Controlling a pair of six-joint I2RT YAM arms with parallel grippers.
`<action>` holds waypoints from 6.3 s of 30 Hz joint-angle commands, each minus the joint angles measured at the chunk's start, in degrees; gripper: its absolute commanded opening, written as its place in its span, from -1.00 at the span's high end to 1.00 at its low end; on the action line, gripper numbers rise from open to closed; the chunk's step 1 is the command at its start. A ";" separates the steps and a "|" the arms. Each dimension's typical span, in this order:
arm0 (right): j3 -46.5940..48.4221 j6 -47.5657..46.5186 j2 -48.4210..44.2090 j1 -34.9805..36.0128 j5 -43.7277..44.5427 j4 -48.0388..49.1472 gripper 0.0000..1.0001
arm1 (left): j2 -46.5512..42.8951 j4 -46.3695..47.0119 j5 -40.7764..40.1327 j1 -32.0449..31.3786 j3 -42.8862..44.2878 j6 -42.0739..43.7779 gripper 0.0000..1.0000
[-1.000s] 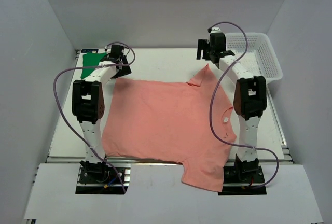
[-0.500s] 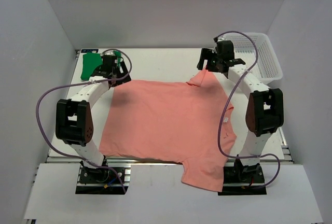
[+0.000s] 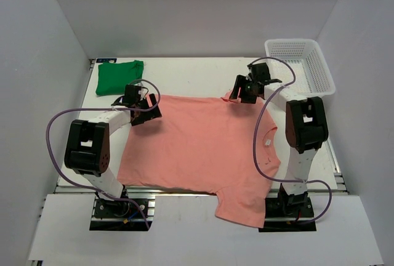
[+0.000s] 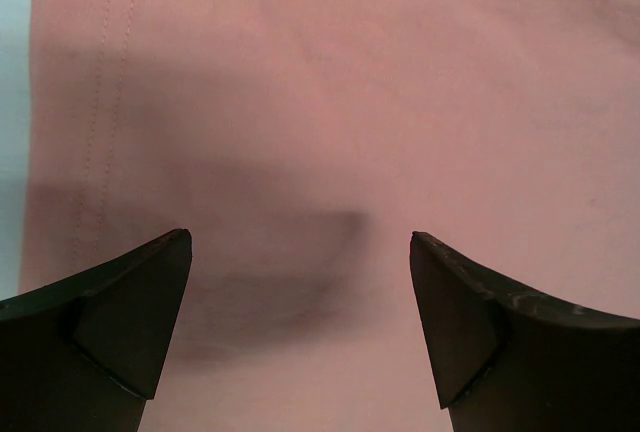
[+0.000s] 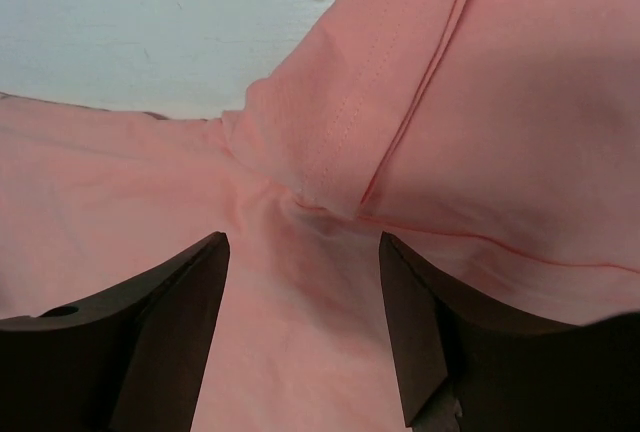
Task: Fold and stack the t-shirts
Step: Flatten out the tshirt, then grap the side of the flattened tshirt closest away from the robot with both arms
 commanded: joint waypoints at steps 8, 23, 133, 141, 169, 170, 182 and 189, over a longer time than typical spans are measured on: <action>0.61 2.63 3.40 -0.14 -2.33 2.00 -0.28 | -1.37 1.12 -2.76 -0.21 -1.17 0.19 -1.00; 9.56 2.72 8.05 0.04 -4.79 4.31 1.00 | -0.14 2.26 -3.81 -0.21 -2.75 1.24 -1.00; 23.89 -6.49 16.58 -3.92 15.43 -15.66 -0.81 | 33.61 -13.91 -8.12 0.41 39.70 0.54 -1.00; 16.99 -10.89 3.19 -2.43 10.51 -11.21 -0.81 | 19.57 -13.82 -7.15 -0.65 31.90 3.62 -1.00; -48.43 10.38 -65.85 4.08 10.69 -19.35 -0.81 | -28.78 -25.42 -16.91 1.20 -21.72 -23.63 -0.88; -49.13 10.37 -66.38 3.91 10.42 -19.96 -0.81 | -29.66 -25.95 -16.91 1.20 -22.43 -24.59 -0.85; -50.28 8.97 -67.35 3.99 8.31 -21.20 -0.81 | -40.40 -22.62 -23.41 1.72 -27.10 -28.46 -0.45; -49.40 9.66 -68.32 4.00 9.01 -23.48 -0.81 | -34.69 -19.19 -20.95 1.72 -28.41 -27.41 -0.01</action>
